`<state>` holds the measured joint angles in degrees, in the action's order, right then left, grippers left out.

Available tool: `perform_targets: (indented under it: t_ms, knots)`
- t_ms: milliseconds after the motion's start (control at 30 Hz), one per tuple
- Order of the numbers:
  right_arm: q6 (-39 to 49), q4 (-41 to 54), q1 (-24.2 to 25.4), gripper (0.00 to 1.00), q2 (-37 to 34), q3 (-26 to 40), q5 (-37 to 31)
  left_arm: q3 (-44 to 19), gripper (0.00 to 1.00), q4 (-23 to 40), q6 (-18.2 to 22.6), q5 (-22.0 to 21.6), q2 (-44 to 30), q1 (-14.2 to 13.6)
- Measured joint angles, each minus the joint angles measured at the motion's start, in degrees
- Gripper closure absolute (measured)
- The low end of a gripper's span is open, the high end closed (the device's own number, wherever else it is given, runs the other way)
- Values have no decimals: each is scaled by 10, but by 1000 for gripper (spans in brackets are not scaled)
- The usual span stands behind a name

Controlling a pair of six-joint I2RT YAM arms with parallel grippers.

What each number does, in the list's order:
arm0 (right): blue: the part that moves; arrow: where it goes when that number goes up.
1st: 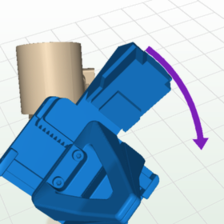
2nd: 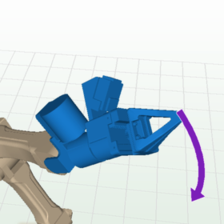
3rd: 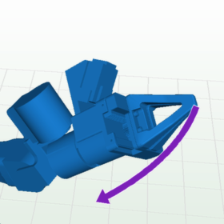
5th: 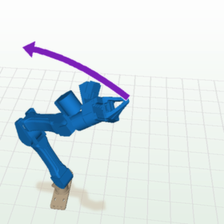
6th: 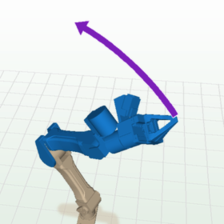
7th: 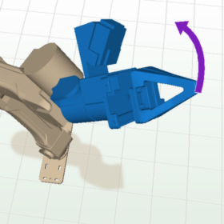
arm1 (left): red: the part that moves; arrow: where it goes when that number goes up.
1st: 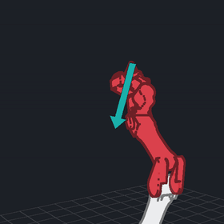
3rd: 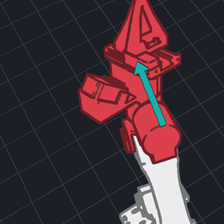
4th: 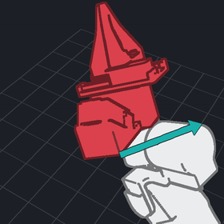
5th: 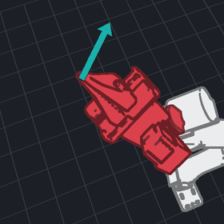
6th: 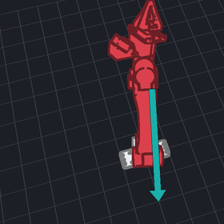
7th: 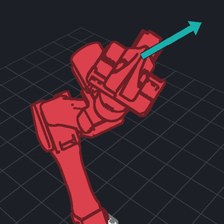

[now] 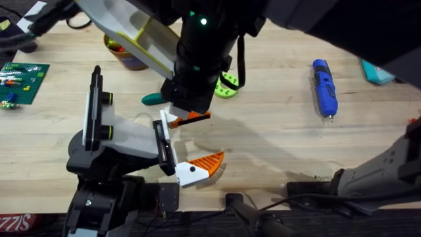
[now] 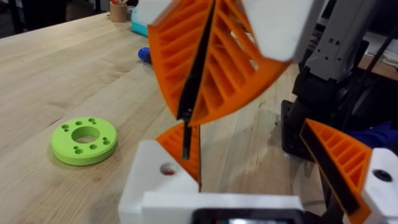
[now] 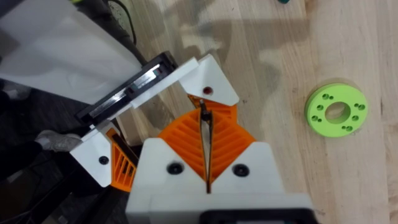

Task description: Pick up the gripper from the table and insert it into the empty holder that is missing its gripper. Then pick up a screw, insert it into the mounting hole, and use the screwdriver to tighten it. Finally, clean up the table by picking up the vegetable and placing it into the bucket.

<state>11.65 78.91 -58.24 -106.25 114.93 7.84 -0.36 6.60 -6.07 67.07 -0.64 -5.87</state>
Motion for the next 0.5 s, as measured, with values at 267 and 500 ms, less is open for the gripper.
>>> perform_targets:
  t_ms: [267,500]
  knots:
    - [2,-15,0,998,0,0,-1,0,12,1,0,0,0,0]
    - [2,-18,0,997,0,0,-1,0,12,1,0,0,0,0]
